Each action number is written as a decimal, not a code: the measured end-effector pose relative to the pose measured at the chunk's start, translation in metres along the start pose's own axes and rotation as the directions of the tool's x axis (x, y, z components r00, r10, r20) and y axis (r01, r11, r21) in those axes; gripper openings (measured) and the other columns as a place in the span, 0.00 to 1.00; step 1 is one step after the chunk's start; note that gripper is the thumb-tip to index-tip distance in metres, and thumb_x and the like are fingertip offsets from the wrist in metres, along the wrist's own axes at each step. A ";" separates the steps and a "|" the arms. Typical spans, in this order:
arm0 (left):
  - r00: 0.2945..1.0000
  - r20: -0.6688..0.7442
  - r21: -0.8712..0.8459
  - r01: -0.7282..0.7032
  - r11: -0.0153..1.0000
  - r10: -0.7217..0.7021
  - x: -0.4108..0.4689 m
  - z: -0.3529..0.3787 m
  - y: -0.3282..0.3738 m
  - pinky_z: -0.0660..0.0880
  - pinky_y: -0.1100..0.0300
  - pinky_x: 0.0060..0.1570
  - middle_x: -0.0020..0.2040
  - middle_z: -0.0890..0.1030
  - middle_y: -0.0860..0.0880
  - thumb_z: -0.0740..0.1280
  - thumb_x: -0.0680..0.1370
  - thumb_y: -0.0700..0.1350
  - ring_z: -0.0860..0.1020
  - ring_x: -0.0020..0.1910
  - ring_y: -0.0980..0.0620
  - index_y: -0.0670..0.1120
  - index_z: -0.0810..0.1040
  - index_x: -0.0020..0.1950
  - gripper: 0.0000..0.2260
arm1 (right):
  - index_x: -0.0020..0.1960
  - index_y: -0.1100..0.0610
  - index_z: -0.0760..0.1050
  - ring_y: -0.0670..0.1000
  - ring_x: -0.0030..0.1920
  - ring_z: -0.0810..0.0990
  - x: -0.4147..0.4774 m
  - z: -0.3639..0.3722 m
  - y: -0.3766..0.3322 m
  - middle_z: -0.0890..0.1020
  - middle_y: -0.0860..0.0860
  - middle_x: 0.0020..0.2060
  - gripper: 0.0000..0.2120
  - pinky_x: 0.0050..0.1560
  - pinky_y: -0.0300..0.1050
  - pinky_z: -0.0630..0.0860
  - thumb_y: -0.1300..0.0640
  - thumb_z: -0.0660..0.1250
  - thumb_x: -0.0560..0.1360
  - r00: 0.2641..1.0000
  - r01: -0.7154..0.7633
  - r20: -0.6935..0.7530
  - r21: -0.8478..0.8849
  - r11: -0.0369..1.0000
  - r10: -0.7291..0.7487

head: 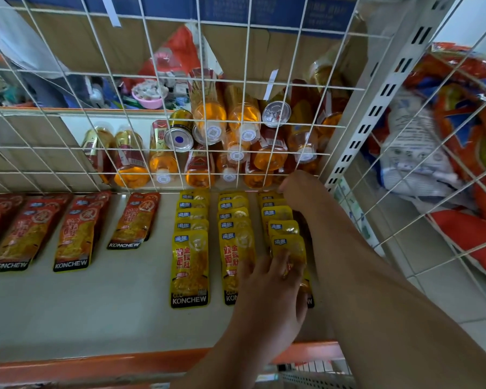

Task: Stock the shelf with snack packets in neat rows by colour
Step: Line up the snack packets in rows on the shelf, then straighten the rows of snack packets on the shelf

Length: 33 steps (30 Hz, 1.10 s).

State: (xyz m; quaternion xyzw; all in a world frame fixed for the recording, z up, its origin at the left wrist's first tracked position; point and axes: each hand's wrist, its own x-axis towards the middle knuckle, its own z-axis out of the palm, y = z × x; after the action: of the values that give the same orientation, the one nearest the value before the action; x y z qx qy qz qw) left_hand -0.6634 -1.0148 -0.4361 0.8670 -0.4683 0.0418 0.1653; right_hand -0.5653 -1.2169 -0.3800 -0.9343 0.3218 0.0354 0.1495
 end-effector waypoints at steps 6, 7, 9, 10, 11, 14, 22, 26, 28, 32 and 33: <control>1.000 0.014 0.000 0.005 1.000 -0.005 -0.001 0.000 0.000 0.73 0.37 0.60 0.68 0.74 0.50 0.64 0.75 0.59 0.76 0.59 0.45 0.54 0.77 0.68 0.22 | 0.53 0.53 0.84 0.56 0.53 0.82 -0.006 -0.004 -0.004 0.83 0.54 0.54 0.14 0.57 0.52 0.80 0.62 0.61 0.79 0.999 -0.003 -0.051 0.045 0.999 0.005; 1.000 0.017 -0.004 0.005 1.000 -0.005 -0.001 0.000 0.000 0.73 0.37 0.60 0.68 0.74 0.50 0.64 0.75 0.59 0.76 0.59 0.45 0.54 0.76 0.68 0.22 | 0.52 0.53 0.85 0.56 0.52 0.82 -0.009 -0.005 -0.004 0.84 0.54 0.53 0.14 0.56 0.52 0.80 0.62 0.61 0.79 0.998 -0.017 -0.057 0.060 0.998 0.021; 1.000 0.014 -0.007 0.007 1.000 -0.007 -0.001 0.000 0.000 0.72 0.36 0.62 0.68 0.74 0.51 0.63 0.76 0.59 0.76 0.60 0.45 0.54 0.76 0.69 0.22 | 0.52 0.53 0.85 0.56 0.53 0.82 -0.015 -0.003 -0.003 0.83 0.55 0.54 0.14 0.56 0.53 0.80 0.62 0.60 0.78 0.998 -0.039 -0.050 0.071 0.997 0.043; 1.000 0.005 -0.005 0.007 1.000 -0.007 -0.001 0.000 0.000 0.72 0.36 0.63 0.68 0.74 0.51 0.64 0.76 0.59 0.76 0.60 0.45 0.54 0.76 0.69 0.22 | 0.52 0.53 0.85 0.57 0.54 0.82 -0.019 -0.001 -0.002 0.83 0.55 0.55 0.14 0.57 0.53 0.80 0.62 0.60 0.78 0.998 -0.047 -0.041 0.065 0.997 0.049; 1.000 -0.007 -0.002 0.006 1.000 -0.006 -0.001 0.000 0.000 0.72 0.36 0.63 0.68 0.74 0.51 0.64 0.76 0.58 0.76 0.60 0.45 0.54 0.76 0.68 0.22 | 0.52 0.52 0.85 0.56 0.54 0.81 -0.024 0.001 0.000 0.82 0.54 0.55 0.14 0.58 0.53 0.79 0.61 0.61 0.78 0.999 -0.043 -0.030 0.047 0.998 0.045; 1.000 -0.030 -0.003 -0.007 1.000 0.007 -0.002 0.001 0.001 0.73 0.36 0.62 0.67 0.76 0.50 0.63 0.76 0.58 0.76 0.59 0.45 0.54 0.77 0.68 0.22 | 0.54 0.52 0.84 0.55 0.54 0.81 -0.034 0.005 0.003 0.81 0.53 0.56 0.12 0.58 0.54 0.79 0.60 0.63 0.78 1.000 -0.007 -0.005 -0.042 0.999 0.007; 1.000 0.005 -0.001 -0.004 1.000 0.004 -0.002 0.001 0.000 0.73 0.36 0.60 0.68 0.74 0.50 0.61 0.76 0.58 0.77 0.59 0.44 0.54 0.77 0.67 0.22 | 0.54 0.46 0.84 0.56 0.60 0.79 -0.036 -0.004 -0.005 0.80 0.50 0.59 0.14 0.63 0.59 0.77 0.61 0.65 0.78 0.999 -0.010 0.036 -0.041 0.999 0.011; 1.000 0.008 -0.001 -0.004 1.000 0.004 -0.003 0.000 0.001 0.72 0.36 0.61 0.68 0.75 0.50 0.61 0.76 0.59 0.76 0.60 0.44 0.54 0.76 0.68 0.22 | 0.41 0.42 0.82 0.54 0.58 0.79 -0.035 -0.006 -0.003 0.81 0.49 0.58 0.15 0.63 0.57 0.77 0.61 0.66 0.77 1.000 -0.013 0.028 0.038 0.999 0.012; 1.000 0.005 0.001 -0.005 1.000 0.005 -0.004 0.000 0.000 0.73 0.37 0.60 0.67 0.75 0.50 0.63 0.75 0.59 0.77 0.59 0.45 0.54 0.77 0.67 0.22 | 0.37 0.41 0.79 0.55 0.58 0.79 -0.036 -0.007 -0.003 0.81 0.51 0.59 0.17 0.64 0.57 0.76 0.61 0.67 0.77 0.999 -0.008 0.039 0.064 0.998 0.006; 1.000 0.002 0.000 -0.011 1.000 0.011 -0.004 -0.001 0.001 0.73 0.37 0.59 0.67 0.76 0.50 0.63 0.75 0.58 0.77 0.59 0.45 0.54 0.78 0.66 0.21 | 0.32 0.42 0.78 0.55 0.56 0.81 -0.036 -0.006 0.001 0.82 0.52 0.58 0.19 0.63 0.57 0.76 0.62 0.69 0.76 1.000 -0.006 0.021 0.070 0.998 0.005; 1.000 0.001 0.001 -0.013 1.000 0.013 -0.004 -0.001 0.001 0.73 0.37 0.59 0.67 0.76 0.50 0.63 0.75 0.58 0.77 0.59 0.45 0.54 0.78 0.66 0.21 | 0.30 0.42 0.77 0.55 0.55 0.81 -0.035 -0.005 0.001 0.82 0.53 0.58 0.20 0.63 0.57 0.76 0.62 0.70 0.76 1.000 -0.008 0.016 0.079 0.997 0.006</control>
State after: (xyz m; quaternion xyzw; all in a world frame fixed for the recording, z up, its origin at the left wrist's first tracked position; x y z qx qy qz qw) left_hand -0.6662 -1.0113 -0.4362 0.8640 -0.4739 0.0426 0.1645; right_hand -0.5942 -1.1987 -0.3699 -0.9262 0.3250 0.0305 0.1887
